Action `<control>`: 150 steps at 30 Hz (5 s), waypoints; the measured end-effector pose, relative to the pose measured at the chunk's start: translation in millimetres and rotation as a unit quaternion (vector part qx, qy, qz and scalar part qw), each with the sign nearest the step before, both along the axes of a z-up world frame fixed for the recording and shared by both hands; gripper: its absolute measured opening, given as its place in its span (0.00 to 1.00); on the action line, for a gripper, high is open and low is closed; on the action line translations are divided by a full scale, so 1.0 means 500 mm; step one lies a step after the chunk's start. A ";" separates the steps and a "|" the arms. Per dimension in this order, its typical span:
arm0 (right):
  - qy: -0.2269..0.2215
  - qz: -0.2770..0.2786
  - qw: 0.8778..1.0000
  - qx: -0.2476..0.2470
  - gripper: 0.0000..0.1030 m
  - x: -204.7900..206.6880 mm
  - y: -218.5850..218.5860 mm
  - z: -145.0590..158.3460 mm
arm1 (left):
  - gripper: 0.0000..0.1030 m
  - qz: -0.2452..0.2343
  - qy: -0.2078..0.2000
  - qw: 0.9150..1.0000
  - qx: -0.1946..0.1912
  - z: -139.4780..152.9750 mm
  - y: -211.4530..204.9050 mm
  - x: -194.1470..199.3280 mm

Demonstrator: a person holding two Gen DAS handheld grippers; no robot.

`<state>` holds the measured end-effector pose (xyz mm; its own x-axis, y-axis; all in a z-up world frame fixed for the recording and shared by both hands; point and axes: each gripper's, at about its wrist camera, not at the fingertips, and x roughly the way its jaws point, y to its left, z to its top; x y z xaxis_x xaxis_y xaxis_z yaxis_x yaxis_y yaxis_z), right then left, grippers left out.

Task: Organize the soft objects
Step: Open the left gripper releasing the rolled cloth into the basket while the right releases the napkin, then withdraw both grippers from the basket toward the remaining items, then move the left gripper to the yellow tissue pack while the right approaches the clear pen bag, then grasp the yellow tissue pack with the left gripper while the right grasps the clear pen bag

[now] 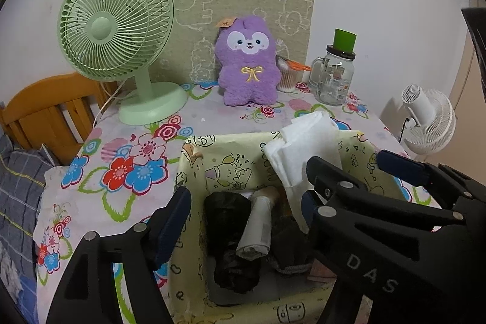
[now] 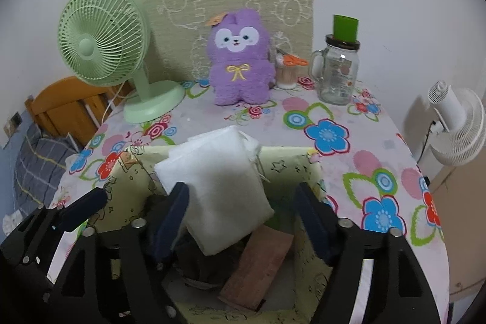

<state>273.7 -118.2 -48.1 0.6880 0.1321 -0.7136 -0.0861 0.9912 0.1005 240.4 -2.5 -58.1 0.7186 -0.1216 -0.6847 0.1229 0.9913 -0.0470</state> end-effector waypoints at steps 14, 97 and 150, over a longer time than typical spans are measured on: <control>-0.020 -0.036 0.999 -0.003 0.92 -0.069 -0.045 0.048 | 0.98 -0.005 -0.027 1.000 0.003 0.040 -0.010 -0.058; -0.007 -0.015 1.000 -0.003 0.97 -0.359 -0.025 -0.082 | 0.94 -0.001 0.009 1.000 0.006 -0.100 -0.023 -0.315; 0.075 -0.012 0.997 -0.001 0.94 -0.217 0.064 -0.191 | 0.49 0.024 0.053 0.998 0.018 -0.167 0.039 -0.230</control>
